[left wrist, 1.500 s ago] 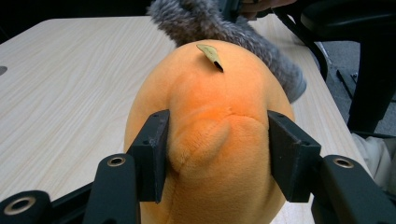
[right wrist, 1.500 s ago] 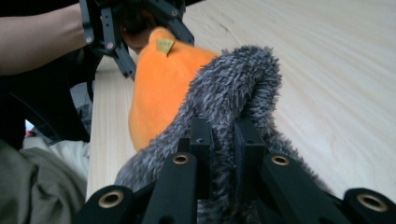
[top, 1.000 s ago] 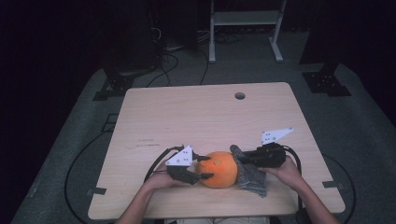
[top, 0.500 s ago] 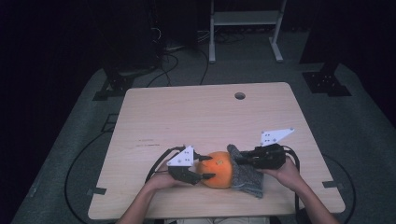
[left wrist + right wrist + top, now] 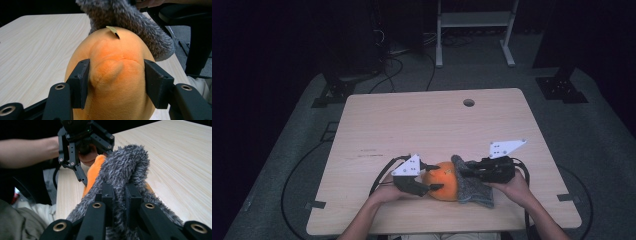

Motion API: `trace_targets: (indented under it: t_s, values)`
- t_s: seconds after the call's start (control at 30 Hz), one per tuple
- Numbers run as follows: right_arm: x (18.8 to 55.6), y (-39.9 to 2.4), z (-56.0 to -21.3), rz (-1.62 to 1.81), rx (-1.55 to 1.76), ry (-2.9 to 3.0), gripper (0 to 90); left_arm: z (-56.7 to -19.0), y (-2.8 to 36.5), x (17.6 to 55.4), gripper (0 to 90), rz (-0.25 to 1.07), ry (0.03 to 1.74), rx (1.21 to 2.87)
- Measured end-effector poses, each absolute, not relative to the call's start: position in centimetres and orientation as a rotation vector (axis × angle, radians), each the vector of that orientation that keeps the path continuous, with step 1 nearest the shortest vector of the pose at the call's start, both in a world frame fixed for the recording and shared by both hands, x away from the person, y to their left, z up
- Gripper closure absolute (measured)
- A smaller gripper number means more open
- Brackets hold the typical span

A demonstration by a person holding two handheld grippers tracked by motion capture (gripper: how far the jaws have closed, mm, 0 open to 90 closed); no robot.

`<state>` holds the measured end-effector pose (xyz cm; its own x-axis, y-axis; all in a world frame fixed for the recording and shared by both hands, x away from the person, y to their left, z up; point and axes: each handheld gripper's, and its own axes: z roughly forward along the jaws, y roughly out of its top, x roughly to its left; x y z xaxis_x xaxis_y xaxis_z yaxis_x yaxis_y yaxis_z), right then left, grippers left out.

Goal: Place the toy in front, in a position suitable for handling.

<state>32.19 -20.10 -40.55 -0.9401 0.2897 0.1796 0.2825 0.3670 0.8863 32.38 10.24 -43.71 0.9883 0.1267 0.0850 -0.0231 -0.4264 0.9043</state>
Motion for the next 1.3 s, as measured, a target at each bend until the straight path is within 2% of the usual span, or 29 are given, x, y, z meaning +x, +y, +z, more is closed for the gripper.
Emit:
trace_targets:
  t_s: [0.23, 0.33, 0.43, 0.6, 0.83, 1.03, 1.1, 1.13, 1.2, 1.23, 1.3]
  values:
    - [32.3, -21.6, -41.9, 1.581, 0.642, 2.611, 80.5, -43.6, 10.2, 32.5, 42.3, 0.173, 0.085, 2.0]
    - [32.1, -21.8, -41.4, 1.645, 0.65, 2.571, 80.4, -43.4, 9.8, 32.2, 45.4, 0.246, 0.076, 2.022]
    - [31.8, -20.3, -40.3, 1.698, 0.563, 2.554, 80.4, -43.2, 9.5, 31.9, 46.7, 0.283, 0.054, 2.045]
    - [32.0, -18.5, -40.2, 1.657, 0.523, 2.58, 80.5, -43.2, 9.8, 31.9, 47.0, 0.265, 0.062, 2.04]
    - [32.3, -20.9, -41.8, 1.607, 0.666, 2.59, 80.6, -43.2, 9.5, 31.9, 47.2, 0.245, 0.072, 2.013]
    - [31.0, -20.3, -40.2, 1.657, 0.573, 2.559, 80.4, -43.1, 9.3, 31.9, 47.4, 0.229, 0.072, 2.006]
    - [31.1, -19.5, -40.7, 1.578, 0.542, 2.596, 80.5, -43.2, 9.5, 31.9, 38.2, 0.211, 0.084, 1.977]
    - [31.2, -19.5, -41.0, 1.587, 0.558, 2.602, 80.5, -43.3, 9.6, 32.0, 28.1, 0.201, 0.097, 1.964]
    - [31.3, -19.8, -41.3, 1.606, 0.578, 2.595, 80.5, -43.5, 9.6, 32.4, 14.5, 0.17, 0.153, 1.975]
    - [31.3, -20.0, -41.4, 1.605, 0.581, 2.589, 80.5, -43.8, 9.6, 32.7, 10.1, 0.153, 0.184, 2.001]
    - [31.3, -20.5, -41.6, 1.619, 0.602, 2.583, 80.5, -44.2, 9.4, 33.2, 10.9, 0.088, 0.213, 2.011]
